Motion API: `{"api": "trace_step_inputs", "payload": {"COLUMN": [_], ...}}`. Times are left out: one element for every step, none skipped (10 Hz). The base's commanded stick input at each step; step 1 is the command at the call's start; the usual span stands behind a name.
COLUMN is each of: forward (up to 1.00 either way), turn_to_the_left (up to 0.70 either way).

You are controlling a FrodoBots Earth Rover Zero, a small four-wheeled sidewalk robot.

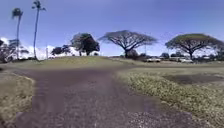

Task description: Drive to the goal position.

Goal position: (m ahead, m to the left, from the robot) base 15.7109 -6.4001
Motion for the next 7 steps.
{"api": "trace_step_inputs", "payload": {"forward": [1.0, 1.0, 1.0, 1.0, 1.0, 1.0, 1.0], "turn_to_the_left": [0.0, 0.16, 0.4, 0.4, 0.4, 0.4, 0.4]}}
